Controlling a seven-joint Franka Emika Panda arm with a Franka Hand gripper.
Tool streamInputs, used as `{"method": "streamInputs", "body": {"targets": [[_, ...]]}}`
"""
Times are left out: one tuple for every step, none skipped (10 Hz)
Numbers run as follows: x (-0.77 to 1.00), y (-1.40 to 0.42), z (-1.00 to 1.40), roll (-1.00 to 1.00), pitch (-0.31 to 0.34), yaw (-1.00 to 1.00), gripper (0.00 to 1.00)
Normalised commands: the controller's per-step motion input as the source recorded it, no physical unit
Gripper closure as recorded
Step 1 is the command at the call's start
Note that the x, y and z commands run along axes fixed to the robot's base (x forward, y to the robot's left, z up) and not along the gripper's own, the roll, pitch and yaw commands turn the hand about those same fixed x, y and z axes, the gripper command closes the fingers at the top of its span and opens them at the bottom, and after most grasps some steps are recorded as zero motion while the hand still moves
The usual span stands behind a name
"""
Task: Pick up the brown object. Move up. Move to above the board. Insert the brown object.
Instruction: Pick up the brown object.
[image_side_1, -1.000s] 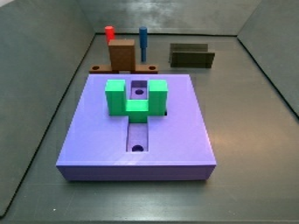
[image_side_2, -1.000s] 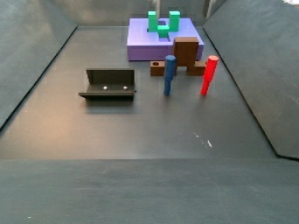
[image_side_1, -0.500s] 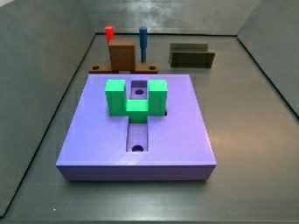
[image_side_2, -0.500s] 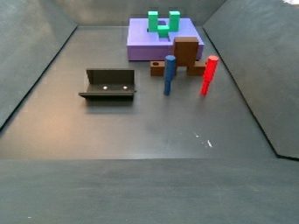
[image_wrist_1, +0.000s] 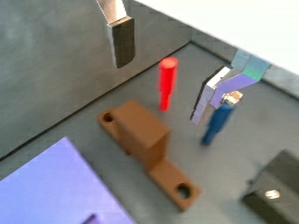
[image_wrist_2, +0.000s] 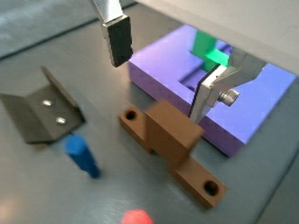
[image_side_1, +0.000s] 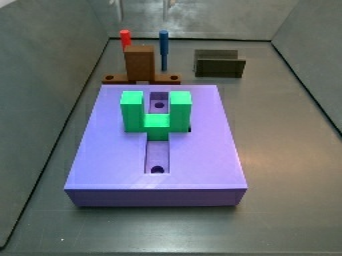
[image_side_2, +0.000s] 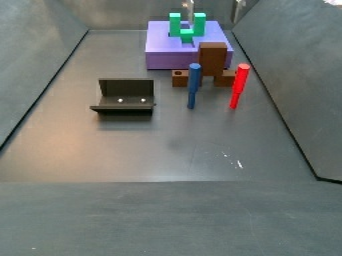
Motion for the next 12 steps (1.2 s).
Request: {"method": "streamInputs", "body": {"targets": [[-0.16,-0.31,-0.57,0.14,0.0,0.0,0.0],[0.0,-0.23,-0.47,0.13,0.02,0.0,0.0],[0.26,-0.06,-0.43,0.1,0.087,-0.09,0.0],[0.11,0.0,-0.37,0.1,0.086,-0.13,0.0],[0.0,0.0,-0.29,0.14,0.087,-0.1,0.0],[0.0,0.0,-0.27,0.17,0.08,-0.07,0.0],[-0.04,0.0,-0.24,0.15,0.064,-0.03,0.0],[-0.07,0.0,-0.22,0.13,0.051,0.0,0.0],[0.0,0.0,-0.28,0.15,0.047,0.0,0.0],[0.04,0.0,-0.31,0.17,0.061,0.01,0.0],[0.02,0.0,-0.32,0.16,0.056,0.03,0.0],[0.02,0.05,-0.31,0.17,0.046,0.11,0.0]]}}
